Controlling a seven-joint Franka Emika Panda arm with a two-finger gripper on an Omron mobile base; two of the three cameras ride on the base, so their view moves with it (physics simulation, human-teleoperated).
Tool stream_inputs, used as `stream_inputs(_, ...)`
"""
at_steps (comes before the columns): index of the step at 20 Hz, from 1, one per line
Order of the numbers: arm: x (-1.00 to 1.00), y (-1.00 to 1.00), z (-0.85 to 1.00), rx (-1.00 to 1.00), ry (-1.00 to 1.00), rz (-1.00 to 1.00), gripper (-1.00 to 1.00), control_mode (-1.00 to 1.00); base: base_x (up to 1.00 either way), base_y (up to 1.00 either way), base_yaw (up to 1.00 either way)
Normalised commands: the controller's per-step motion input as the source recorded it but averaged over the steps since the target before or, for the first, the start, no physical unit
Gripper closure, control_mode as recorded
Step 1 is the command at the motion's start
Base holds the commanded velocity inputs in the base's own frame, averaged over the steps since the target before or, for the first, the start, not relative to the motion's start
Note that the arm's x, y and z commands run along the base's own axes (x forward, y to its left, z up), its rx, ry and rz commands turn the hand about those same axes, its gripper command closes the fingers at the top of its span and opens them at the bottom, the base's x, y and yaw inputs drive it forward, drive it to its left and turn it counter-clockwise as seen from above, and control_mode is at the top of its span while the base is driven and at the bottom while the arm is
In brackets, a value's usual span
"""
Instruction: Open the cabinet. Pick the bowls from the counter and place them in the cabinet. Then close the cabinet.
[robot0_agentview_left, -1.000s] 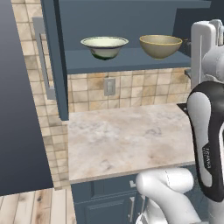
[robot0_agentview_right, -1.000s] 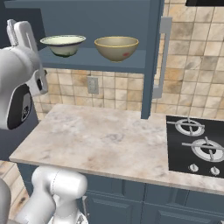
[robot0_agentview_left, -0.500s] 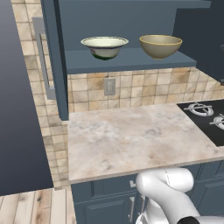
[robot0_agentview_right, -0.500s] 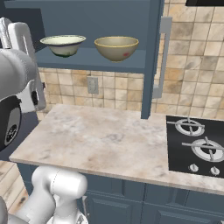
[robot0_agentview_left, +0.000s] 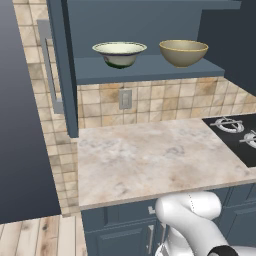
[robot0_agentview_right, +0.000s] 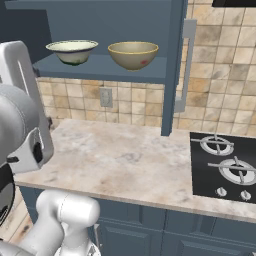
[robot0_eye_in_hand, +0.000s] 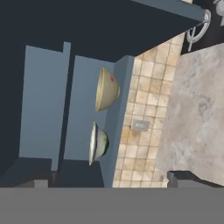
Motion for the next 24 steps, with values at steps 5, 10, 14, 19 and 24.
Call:
stream_inputs(5, -0.16, -0.17, -0.05, 0.00, -0.02, 0.00, -1.00, -1.00, 0.00, 0.00, 0.00)
stream_inputs(10, -0.01, -0.15, -0.29, 0.00, -0.12, 0.04, -1.00, -1.00, 0.00, 0.00, 0.00)
stream_inputs(14, -0.04, -0.09, -0.40, 0.00, -0.24, 0.07, -1.00, -1.00, 0.00, 0.00, 0.00)
stream_inputs(19, -0.03, -0.15, -0.36, 0.00, -0.22, 0.07, -1.00, -1.00, 0.00, 0.00, 0.00)
stream_inputs(24, 0.00, -0.29, -0.09, 0.00, -0.05, 0.07, -1.00, -1.00, 0.00, 0.00, 0.00)
